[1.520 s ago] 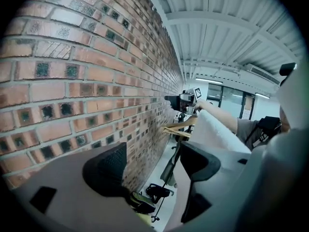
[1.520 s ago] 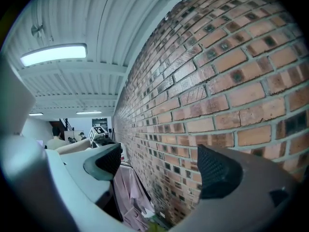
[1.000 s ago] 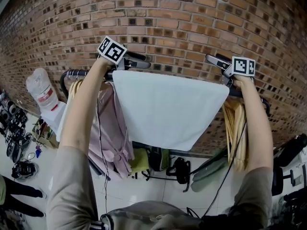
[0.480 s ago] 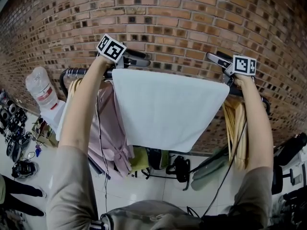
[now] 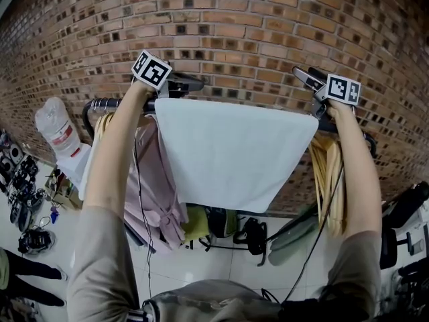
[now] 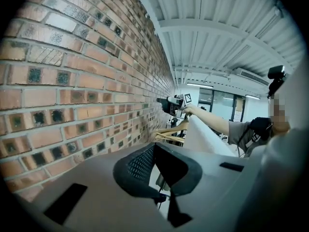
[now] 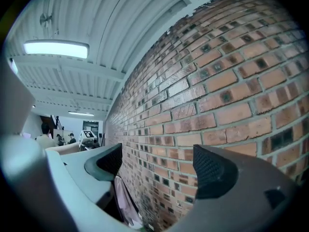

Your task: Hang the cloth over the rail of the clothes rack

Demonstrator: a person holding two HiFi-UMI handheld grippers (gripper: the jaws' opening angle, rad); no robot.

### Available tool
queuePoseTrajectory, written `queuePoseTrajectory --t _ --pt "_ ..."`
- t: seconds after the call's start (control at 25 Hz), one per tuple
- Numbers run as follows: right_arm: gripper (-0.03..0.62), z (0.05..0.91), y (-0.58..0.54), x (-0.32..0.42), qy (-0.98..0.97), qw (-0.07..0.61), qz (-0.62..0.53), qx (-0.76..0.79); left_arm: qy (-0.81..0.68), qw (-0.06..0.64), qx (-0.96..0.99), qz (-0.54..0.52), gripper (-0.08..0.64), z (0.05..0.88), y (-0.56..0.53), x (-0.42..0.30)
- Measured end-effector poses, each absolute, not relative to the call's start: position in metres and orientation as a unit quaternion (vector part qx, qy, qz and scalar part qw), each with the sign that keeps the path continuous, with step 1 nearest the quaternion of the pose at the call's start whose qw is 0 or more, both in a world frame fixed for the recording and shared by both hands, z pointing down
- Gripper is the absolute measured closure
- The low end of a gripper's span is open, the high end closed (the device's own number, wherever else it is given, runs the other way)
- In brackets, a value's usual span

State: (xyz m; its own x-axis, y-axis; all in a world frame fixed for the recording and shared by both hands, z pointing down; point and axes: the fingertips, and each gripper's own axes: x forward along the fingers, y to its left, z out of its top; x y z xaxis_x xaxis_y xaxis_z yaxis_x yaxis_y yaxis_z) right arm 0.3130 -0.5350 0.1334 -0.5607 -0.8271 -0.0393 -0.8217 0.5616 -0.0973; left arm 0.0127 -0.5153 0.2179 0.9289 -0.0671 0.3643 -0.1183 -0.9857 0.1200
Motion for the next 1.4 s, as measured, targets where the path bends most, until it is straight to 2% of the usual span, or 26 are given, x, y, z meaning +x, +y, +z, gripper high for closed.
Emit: queuePoseTrajectory --t 0.08,0.12,0.16,0.24,0.32,0.44,0.6,0.84,1.0,1.24,1.4 --pt "0.123 0.119 -0.531 0.311 0.886 0.062 -0.014 -0.459 -0.046 0.073 0.979 0.182 0.554 0.217 -0.515 0.012" --pt "0.177 0.112 -0.528 0.310 0.887 0.071 0.000 -0.456 -0.045 0.074 0.979 0.183 0.554 0.217 -0.514 0.012" --pt "0.317 0.105 -0.524 0.310 0.888 0.078 0.016 -0.453 -0.042 0.074 0.980 0.182 0.554 0.217 -0.513 0.012" --pt "0.365 0.092 -0.514 0.311 0.890 0.098 0.045 -0.443 -0.035 0.074 0.981 0.174 0.554 0.215 -0.510 0.013" --pt "0.570 0.081 -0.505 0.311 0.894 0.122 0.065 -0.427 -0.022 0.072 0.984 0.159 0.554 0.209 -0.506 0.014" --pt "0.583 0.074 -0.498 0.305 0.902 0.152 0.054 -0.401 -0.010 0.071 0.985 0.156 0.554 0.208 -0.502 0.016" --pt "0.583 0.070 -0.490 0.300 0.898 0.131 0.088 -0.411 0.001 0.082 0.982 0.172 0.554 0.216 -0.499 0.016" --pt "0.583 0.010 -0.441 0.281 0.907 0.158 0.136 -0.366 0.011 0.089 0.981 0.172 0.554 0.215 -0.496 0.018" --pt "0.583 -0.001 -0.395 0.259 0.925 0.161 0.116 -0.325 -0.007 0.076 0.982 0.175 0.554 0.213 -0.499 0.014" --pt "0.583 0.052 -0.316 0.232 0.950 0.136 0.099 -0.264 -0.007 0.076 0.982 0.173 0.554 0.213 -0.498 0.014" --pt "0.581 0.122 -0.280 0.222 0.962 0.077 0.079 -0.250 -0.008 0.078 0.982 0.174 0.554 0.215 -0.497 0.015"
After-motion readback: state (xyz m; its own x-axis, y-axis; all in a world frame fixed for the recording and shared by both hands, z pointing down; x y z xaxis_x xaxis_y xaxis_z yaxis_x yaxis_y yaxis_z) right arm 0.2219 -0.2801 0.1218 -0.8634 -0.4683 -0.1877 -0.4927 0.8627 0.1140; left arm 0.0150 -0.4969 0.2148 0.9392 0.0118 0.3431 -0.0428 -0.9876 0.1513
